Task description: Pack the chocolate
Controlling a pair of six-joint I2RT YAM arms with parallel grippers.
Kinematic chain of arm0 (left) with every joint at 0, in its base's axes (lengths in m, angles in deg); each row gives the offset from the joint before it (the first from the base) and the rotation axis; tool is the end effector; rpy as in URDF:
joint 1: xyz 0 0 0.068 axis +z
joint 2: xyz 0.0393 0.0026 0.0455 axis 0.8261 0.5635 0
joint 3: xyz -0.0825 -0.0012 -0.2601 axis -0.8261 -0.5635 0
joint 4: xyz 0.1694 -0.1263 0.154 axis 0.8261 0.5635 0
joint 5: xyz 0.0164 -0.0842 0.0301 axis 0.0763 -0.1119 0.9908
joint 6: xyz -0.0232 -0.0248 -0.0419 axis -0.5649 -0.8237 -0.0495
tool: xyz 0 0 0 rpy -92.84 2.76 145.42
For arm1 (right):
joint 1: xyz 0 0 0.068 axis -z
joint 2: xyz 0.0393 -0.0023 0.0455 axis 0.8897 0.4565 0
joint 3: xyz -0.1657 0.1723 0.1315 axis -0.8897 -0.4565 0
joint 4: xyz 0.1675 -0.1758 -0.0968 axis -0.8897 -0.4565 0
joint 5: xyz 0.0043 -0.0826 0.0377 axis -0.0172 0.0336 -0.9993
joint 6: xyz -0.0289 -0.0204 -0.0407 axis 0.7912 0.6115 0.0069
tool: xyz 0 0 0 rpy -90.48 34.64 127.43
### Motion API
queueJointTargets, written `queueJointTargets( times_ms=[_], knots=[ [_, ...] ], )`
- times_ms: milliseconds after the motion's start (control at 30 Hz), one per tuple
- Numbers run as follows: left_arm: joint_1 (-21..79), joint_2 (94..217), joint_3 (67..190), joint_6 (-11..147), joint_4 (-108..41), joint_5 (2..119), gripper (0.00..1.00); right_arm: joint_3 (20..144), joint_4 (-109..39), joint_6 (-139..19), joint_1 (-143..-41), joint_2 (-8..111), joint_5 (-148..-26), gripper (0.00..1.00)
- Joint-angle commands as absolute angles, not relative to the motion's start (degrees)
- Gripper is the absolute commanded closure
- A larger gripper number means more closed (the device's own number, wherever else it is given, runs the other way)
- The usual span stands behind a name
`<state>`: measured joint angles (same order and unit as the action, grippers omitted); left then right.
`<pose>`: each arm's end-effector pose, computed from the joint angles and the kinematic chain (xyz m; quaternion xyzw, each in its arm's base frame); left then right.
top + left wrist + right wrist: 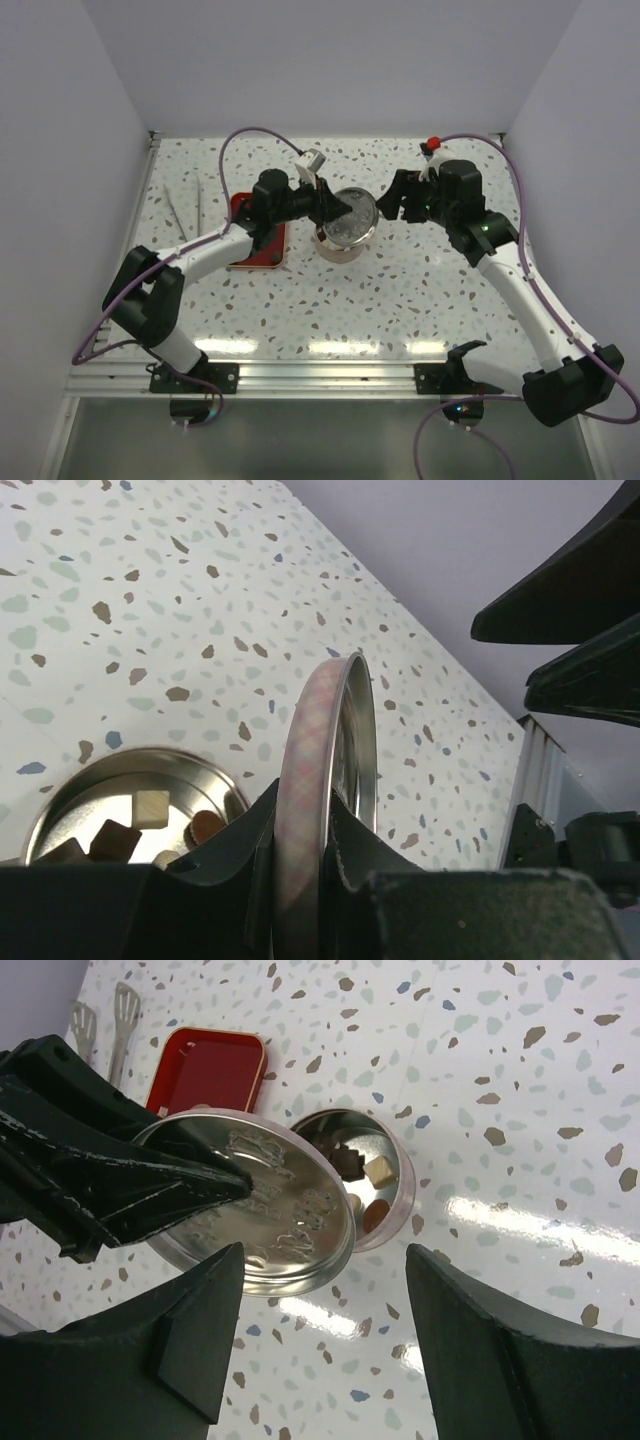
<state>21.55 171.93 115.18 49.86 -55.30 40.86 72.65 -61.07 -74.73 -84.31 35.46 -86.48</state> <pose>0.2977 -0.2220 0.2778 0.1810 0.7337 -0.4891 0.4357 0.2330 0.0963 0.3691 -0.0322 0.8466 0.2420 0.4729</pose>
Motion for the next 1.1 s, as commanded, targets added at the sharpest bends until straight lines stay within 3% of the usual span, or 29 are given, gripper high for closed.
queueJointTargets(
  times_ms=[0,233,467,633,867,1067],
  knots=[
    [21.6,171.58,117.75,56.86,-53.44,43.77,1.0,74.14,-60.1,-74.94,-84.54,35.16,-86.05,0.3],
    [21.43,166.32,115.91,76.34,-52.37,54.75,1.0,79.57,-63.61,-78.18,-83.93,39.2,-86.31,0.26],
    [20.99,159.1,105.82,94.21,-66.78,58.1,1.0,82.93,-61.43,-88.81,-78.4,46.05,-104.57,0.26],
    [19.23,156.29,104.83,103.87,-69.26,58.71,1.0,81.35,-54.4,-98.82,-75.06,48.43,-118.02,0.26],
    [6.87,156.28,101.24,121.36,-73.47,72.76,1.0,78.88,-42.18,-114.92,-73.12,50.8,-128.41,0.26],
    [2.62,157.25,99.64,129.11,-77.26,79.54,1.0,81.78,-50.68,-112.4,-72.94,51.07,-127.72,0.27]
  ],
)
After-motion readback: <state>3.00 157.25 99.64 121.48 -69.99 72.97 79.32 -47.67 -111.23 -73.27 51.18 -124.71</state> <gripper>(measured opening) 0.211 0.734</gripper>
